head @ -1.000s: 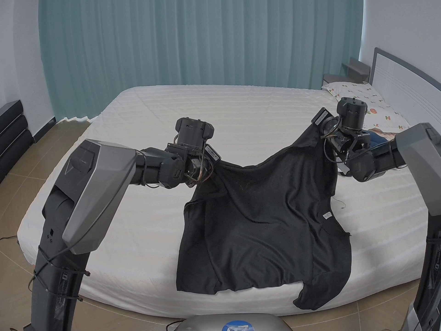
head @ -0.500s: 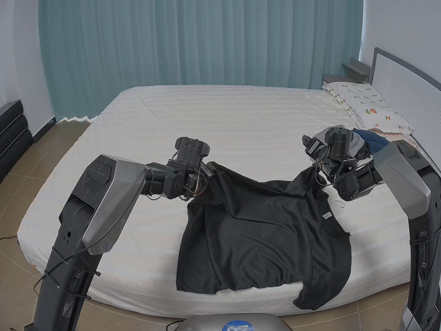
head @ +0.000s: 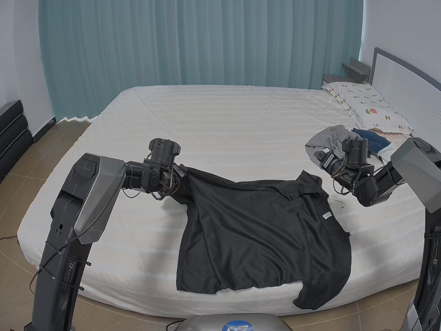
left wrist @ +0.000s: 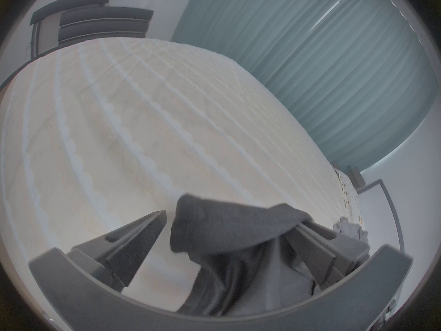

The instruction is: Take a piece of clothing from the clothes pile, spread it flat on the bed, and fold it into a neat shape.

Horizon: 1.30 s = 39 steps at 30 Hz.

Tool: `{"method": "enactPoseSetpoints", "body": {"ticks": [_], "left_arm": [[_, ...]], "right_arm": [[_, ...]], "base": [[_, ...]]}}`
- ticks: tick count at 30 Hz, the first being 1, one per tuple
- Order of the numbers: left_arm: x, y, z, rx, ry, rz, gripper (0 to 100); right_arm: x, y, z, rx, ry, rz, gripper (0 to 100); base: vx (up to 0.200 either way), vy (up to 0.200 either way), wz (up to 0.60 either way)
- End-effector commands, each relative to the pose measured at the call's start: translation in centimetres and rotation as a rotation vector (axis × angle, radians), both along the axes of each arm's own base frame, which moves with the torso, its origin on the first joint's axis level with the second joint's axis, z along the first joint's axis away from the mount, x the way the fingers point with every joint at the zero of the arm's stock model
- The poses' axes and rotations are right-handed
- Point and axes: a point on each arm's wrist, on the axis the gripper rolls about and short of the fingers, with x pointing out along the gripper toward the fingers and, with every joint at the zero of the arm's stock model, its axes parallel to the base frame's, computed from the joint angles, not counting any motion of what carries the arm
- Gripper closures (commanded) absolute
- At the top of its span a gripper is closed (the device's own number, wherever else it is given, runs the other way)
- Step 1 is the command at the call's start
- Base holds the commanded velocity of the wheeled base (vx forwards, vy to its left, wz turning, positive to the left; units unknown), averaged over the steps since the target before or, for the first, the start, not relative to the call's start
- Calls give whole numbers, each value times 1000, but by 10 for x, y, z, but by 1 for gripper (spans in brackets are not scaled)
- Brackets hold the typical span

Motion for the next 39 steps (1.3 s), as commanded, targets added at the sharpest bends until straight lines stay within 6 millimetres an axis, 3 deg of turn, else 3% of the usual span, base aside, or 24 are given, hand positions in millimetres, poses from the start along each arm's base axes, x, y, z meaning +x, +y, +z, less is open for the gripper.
{"method": "enactPoseSetpoints", "body": {"ticks": [1,9,15,16,19,25,32,39], "left_arm": [[-8,0,25,-53,25,-66,0],[-38,4,36,-139,157,-191,0],[-70,12,55,-173,199,-232,0],[-82,16,62,-175,168,-227,0],[-103,21,72,-193,151,-232,0],[-133,21,69,-208,183,-231,0],[-150,13,79,-232,186,-237,0],[-153,0,83,-246,179,-248,0]], "right_arm": [[-24,-8,12,71,21,-1,0],[-58,-15,6,97,65,32,0],[-85,-20,6,107,91,58,0],[-96,-25,3,108,122,54,0],[-107,-30,-4,105,159,40,0],[-124,-40,-8,117,191,30,0],[-149,-44,1,109,204,70,0],[-155,-52,0,74,212,57,0]], "base": [[0,0,0],[0,0,0],[0,0,0],[0,0,0],[0,0,0],[0,0,0],[0,-29,0],[0,-200,0]]}}
